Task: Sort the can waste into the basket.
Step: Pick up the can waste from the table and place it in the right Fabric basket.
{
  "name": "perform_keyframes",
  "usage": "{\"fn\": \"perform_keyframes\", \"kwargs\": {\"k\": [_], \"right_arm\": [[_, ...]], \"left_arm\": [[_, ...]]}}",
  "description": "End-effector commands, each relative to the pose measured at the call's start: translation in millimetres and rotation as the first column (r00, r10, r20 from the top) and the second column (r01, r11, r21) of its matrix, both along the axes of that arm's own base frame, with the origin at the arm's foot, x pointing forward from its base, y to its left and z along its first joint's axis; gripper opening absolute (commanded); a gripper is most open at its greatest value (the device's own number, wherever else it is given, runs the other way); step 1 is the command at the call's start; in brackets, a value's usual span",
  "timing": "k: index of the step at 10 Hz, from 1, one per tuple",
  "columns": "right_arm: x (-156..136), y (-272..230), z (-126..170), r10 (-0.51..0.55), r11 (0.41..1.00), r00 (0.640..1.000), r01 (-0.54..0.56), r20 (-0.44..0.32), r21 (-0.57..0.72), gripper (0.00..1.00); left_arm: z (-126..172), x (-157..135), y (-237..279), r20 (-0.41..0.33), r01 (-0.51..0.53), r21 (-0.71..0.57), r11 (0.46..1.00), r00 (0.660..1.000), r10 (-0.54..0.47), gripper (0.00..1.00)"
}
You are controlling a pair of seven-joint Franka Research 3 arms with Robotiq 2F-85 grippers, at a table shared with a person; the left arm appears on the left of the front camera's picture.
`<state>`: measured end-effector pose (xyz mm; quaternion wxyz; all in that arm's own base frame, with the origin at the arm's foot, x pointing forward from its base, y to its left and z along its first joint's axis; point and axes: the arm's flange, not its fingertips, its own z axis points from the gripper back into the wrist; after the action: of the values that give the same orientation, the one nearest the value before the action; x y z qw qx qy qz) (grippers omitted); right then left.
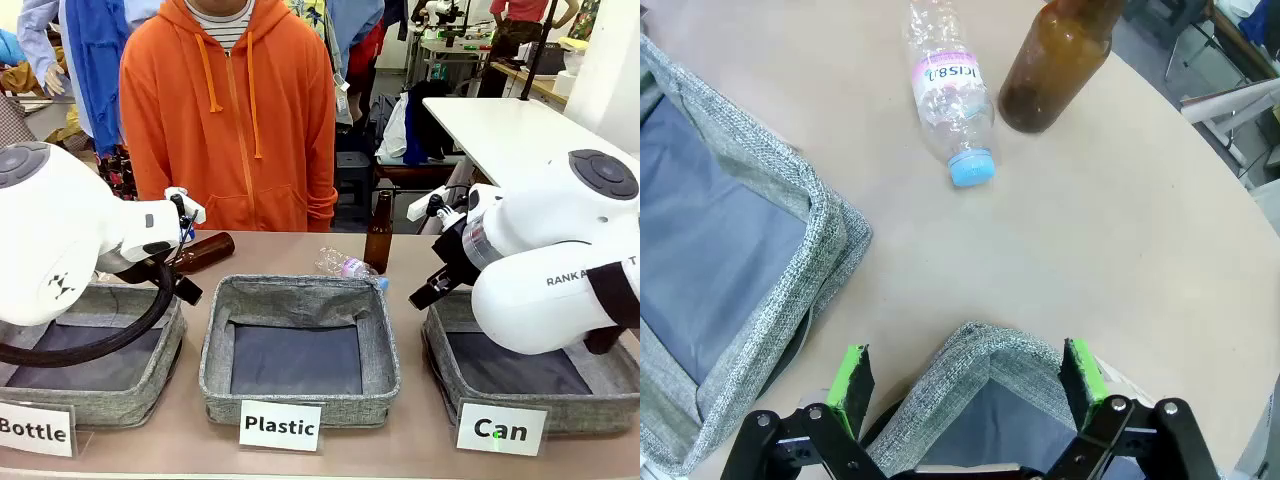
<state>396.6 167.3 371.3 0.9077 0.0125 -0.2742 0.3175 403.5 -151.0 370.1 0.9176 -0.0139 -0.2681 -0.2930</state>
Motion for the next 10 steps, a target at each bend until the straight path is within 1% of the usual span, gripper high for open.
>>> {"fn": "perform_keyframes", "kwargs": {"k": [1,10], "right_arm": [[0.0,0.0,0.0,0.000,1.000,1.000,0.000,0.000,0.000,1.00],[0.0,0.0,0.0,0.000,1.000,1.000,0.000,0.000,0.000,1.00]], "left_arm": [[0.0,0.0,0.0,0.000,0.000,0.000,1.000,1.000,0.000,1.00],[0.0,0.0,0.0,0.000,0.000,0.000,1.000,1.000,0.000,1.00]]}}
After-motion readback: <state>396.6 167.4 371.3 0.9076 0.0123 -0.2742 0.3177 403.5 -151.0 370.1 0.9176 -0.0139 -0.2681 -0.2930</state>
